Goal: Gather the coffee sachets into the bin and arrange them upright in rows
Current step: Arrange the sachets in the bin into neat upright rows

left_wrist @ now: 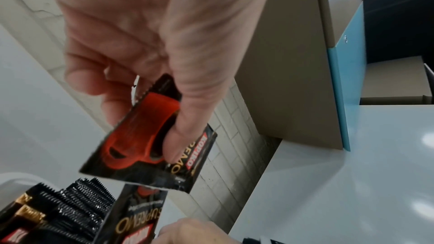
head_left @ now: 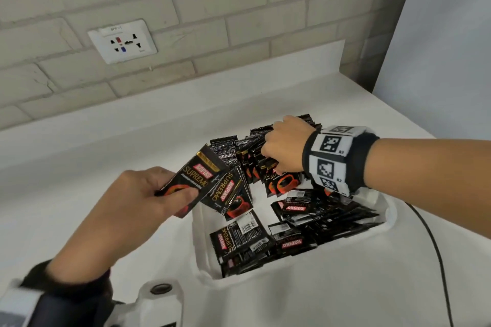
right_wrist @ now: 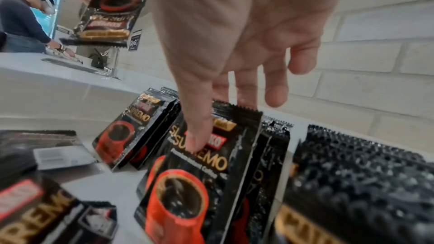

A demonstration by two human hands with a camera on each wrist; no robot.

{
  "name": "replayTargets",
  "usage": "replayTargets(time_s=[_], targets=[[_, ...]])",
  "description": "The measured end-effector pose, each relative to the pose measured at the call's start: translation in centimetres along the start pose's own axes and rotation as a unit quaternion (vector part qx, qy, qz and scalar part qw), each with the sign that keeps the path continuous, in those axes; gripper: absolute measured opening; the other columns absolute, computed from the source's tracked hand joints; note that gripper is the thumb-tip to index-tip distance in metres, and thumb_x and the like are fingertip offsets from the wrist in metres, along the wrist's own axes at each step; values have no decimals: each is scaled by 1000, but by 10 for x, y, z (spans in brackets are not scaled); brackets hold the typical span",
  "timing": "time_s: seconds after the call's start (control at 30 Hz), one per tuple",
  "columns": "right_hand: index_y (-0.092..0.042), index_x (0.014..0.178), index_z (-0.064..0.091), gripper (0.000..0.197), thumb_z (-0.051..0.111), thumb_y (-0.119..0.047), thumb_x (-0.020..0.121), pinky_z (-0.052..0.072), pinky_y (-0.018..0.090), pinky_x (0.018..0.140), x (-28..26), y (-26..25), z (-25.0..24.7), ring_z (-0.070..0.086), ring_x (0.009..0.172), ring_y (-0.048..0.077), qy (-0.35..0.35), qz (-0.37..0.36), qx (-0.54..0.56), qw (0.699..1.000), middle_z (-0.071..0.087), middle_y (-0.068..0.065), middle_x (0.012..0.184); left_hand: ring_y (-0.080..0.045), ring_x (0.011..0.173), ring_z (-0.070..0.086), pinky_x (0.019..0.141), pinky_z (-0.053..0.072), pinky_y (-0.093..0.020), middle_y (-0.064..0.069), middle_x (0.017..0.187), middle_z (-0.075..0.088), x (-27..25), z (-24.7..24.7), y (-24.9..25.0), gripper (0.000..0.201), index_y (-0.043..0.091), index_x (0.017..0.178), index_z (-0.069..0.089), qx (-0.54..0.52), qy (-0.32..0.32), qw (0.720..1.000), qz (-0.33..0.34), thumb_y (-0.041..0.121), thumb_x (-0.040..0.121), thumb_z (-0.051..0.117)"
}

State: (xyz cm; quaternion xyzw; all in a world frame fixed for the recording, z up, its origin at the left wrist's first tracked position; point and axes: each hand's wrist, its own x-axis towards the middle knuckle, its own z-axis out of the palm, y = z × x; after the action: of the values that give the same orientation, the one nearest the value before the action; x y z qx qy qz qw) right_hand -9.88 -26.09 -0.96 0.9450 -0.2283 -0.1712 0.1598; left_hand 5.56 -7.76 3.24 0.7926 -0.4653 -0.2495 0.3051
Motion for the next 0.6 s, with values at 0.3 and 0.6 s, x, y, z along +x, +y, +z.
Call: replayTargets(time_s=[0.3,0.6], targets=[[-23,117,55,39,50,-49,89,36,34,88,-18,17,-23,52,104,19,97,85,75,989,59,-2,111,-7,58,54,59,39,-21,1,61,69,13,7,1,12,19,70,73,-156,0,988,6,20,81,68],[-15,116,56,30,50,-28,90,53,23,75,-50,1,-28,63,84,12,67,63,776,624,64,2,106,-2,58,61,59,40,-22,4,67,71,24,24,8,7,26,59,74,-369,-24,929,24,27,54,79]])
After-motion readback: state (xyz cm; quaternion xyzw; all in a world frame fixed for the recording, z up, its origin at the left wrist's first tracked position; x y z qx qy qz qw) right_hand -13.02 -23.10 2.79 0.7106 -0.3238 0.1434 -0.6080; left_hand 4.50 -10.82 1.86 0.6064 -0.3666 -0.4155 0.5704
